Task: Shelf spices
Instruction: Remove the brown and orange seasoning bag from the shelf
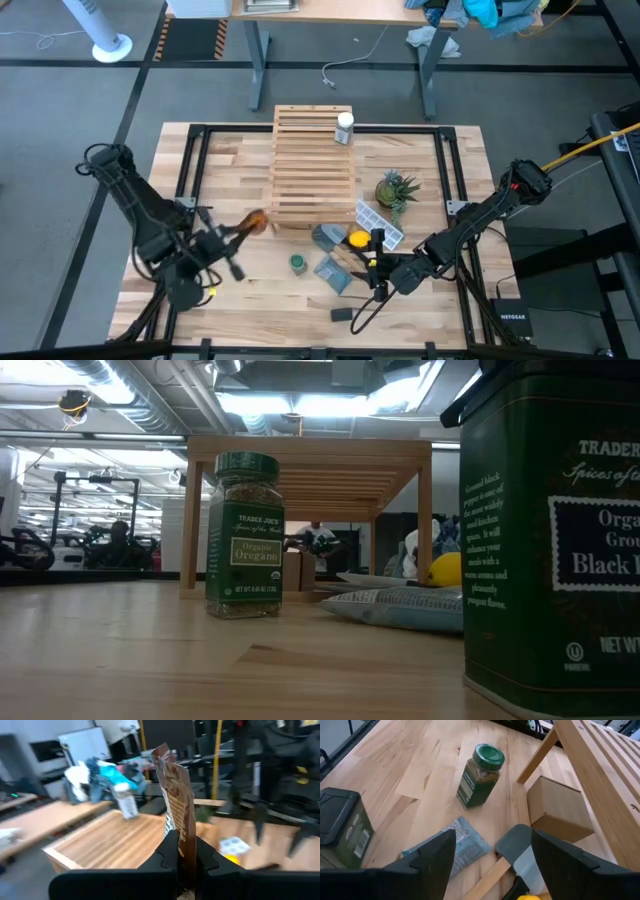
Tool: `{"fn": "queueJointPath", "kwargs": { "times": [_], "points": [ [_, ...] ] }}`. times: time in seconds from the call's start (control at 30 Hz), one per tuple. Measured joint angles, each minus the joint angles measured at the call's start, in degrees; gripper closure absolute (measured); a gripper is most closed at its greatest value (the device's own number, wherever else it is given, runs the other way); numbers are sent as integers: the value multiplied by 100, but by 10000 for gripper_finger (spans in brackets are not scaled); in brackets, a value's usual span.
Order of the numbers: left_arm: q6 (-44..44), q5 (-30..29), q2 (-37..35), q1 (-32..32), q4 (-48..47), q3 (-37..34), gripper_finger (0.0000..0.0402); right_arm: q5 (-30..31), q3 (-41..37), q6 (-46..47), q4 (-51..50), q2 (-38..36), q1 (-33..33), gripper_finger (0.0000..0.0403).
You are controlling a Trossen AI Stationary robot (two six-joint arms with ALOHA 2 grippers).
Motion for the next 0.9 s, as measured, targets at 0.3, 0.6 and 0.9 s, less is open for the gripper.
{"fn": "queueJointPath", "kwargs": {
  "times": [0.3, 0.6, 0.9],
  "points": [
    [-3023, 356, 1033, -594, -1417, -11, 401, 1, 0, -4, 18, 0, 0, 139],
    [-4711, 595, 2181, -604, -1856, -11, 401, -45, 0, -4, 23, 0, 0, 139],
    [-6576, 666, 2932, -606, -2048, -253, 401, -45, 0, -44, 21, 0, 0, 139]
  ]
}}
